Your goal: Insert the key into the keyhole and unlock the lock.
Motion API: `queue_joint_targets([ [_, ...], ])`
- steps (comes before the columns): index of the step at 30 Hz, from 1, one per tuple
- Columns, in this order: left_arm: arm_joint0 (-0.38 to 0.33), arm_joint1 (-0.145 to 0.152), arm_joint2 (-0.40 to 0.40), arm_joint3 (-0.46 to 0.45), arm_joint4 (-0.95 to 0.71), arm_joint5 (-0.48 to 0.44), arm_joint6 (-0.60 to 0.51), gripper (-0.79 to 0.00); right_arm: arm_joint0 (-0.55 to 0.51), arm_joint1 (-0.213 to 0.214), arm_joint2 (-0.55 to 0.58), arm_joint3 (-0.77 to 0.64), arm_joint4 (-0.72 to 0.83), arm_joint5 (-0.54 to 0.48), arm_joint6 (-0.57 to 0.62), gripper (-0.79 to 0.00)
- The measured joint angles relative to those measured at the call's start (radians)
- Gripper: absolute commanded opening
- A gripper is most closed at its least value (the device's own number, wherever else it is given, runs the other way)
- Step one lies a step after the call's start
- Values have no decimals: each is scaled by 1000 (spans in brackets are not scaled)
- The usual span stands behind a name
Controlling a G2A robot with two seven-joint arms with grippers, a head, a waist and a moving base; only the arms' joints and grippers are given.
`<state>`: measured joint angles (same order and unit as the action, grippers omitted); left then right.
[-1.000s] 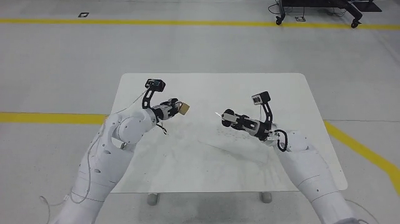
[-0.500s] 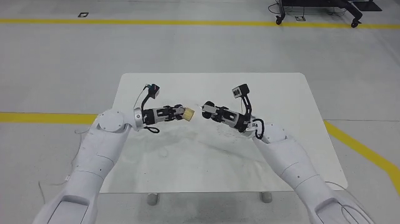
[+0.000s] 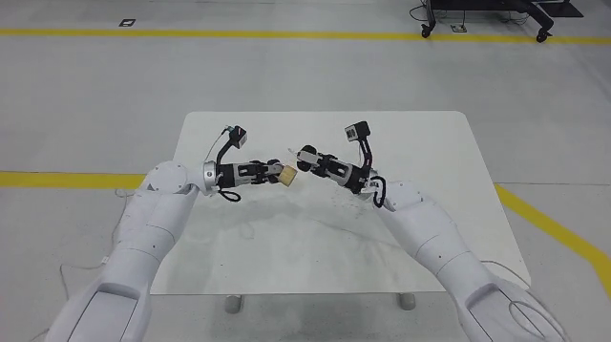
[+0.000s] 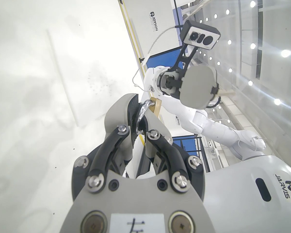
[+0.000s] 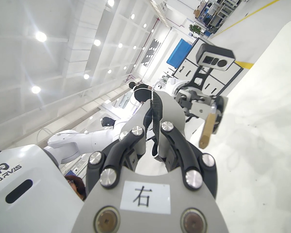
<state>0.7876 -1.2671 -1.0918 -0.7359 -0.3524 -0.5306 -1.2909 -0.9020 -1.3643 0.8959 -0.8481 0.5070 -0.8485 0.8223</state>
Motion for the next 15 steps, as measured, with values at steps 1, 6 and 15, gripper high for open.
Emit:
queue_joint_targets([
  [1, 0, 0, 2, -2, -8, 2, -2, -785, 5, -3, -5, 13, -13, 0, -11, -785],
  [6, 7, 1, 15, -15, -42, 10, -9, -785, 23, -23, -34, 63, -33, -8, -36, -785],
  [15, 2, 5, 32, -5, -61, 14, -11, -785, 20, -44, -56, 88, 56, -26, 57, -785],
])
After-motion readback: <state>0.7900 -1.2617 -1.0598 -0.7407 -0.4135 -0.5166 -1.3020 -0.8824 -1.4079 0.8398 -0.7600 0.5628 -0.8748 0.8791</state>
